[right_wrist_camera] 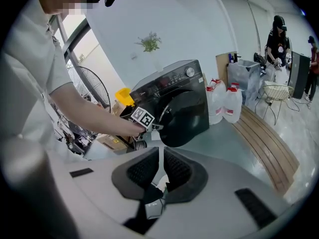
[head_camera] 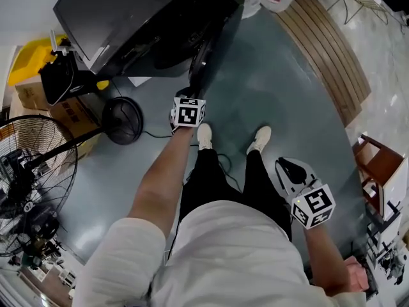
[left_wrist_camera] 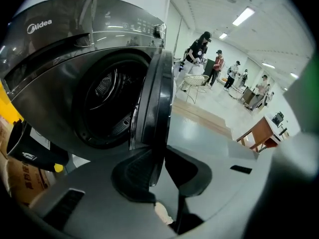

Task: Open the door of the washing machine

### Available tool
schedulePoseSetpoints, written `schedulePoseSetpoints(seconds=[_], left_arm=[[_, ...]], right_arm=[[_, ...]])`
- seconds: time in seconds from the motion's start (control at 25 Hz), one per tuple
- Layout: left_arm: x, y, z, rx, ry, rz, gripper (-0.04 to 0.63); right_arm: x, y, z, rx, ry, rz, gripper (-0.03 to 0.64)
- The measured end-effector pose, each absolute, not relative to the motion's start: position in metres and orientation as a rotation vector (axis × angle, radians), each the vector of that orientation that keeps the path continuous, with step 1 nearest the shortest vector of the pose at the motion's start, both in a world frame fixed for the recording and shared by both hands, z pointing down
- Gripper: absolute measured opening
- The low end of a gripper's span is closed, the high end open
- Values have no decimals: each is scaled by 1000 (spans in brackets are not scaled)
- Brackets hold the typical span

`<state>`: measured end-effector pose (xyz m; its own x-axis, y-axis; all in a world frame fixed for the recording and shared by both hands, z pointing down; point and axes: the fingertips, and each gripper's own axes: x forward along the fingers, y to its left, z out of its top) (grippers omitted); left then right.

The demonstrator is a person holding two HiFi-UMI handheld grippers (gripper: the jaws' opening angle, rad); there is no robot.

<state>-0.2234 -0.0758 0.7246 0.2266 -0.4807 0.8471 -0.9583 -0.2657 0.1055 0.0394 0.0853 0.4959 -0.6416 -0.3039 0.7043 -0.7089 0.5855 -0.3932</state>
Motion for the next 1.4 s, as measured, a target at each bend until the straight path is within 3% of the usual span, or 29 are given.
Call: schedulePoseSetpoints(seconds=[1.4], left_arm=[[12, -67, 728, 1548, -1355, 737, 87]], right_arm=[[212, 86, 510, 1014, -2222, 1019, 29]])
